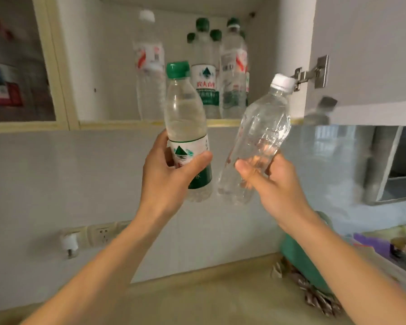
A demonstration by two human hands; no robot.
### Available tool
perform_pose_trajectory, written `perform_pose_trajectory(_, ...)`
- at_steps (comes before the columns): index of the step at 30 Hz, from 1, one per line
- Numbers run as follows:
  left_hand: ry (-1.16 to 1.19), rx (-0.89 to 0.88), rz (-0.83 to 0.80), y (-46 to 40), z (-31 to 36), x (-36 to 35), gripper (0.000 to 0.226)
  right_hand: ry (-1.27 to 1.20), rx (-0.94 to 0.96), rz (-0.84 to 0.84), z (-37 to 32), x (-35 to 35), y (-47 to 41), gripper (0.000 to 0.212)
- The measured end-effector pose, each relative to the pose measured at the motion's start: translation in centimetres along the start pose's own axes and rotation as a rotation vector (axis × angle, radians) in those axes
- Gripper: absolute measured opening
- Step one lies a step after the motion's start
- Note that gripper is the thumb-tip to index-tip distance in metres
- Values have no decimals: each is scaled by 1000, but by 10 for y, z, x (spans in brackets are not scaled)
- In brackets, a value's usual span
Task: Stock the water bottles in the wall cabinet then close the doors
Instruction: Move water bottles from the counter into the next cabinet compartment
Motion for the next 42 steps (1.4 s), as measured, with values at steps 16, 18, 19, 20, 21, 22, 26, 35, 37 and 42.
perform_pose_trajectory(16, -237, -62, 103, -149, 68, -1, 48, 218, 65, 80, -88, 15, -172, 27)
perform_pose_trajectory(18, -258, -62, 85, -156, 57, -5, 45, 230, 31, 65, -77, 12, -177, 28)
perform_pose_trajectory(19, -274, -65, 77, -159, 52, -6, 44, 241, 31, 53, -73, 10, -178, 28)
perform_pose_trajectory(20, -293, -65, 69, -163, 49, -7, 44, 260, 42, 46, -69, 9, -179, 27)
perform_pose_trajectory(21, -311, -60, 61, -167, 45, -8, 44, 281, 58, 43, -66, 9, -180, 26)
perform_pose_trajectory(22, -327, -48, 51, -171, 42, -8, 43, 298, 68, 39, -64, 9, -182, 25)
perform_pose_trajectory(26, -380, 32, -2, -187, 27, -14, 43, 378, 31, -5, -56, 3, -191, 49)
perform_pose_trajectory(35, -417, 87, -45, -210, 6, -41, 51, 476, 1, 2, -37, 4, -207, 68)
perform_pose_trajectory(37, -419, 97, -64, -214, 2, -51, 52, 471, -21, -8, -32, 4, -212, 70)
perform_pose_trajectory(42, -384, 126, -95, -224, -8, -66, 55, 516, -73, 31, -24, 10, -218, 70)
Point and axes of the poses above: each hand's wrist, its own y-axis away from the middle knuckle, its own x-axis out of the back of the hand, z = x × y, the point moved 9 cm from there along -y, towards the middle knuckle, and after that the axes turned 3 degrees about -z, right-handed, at the moved point
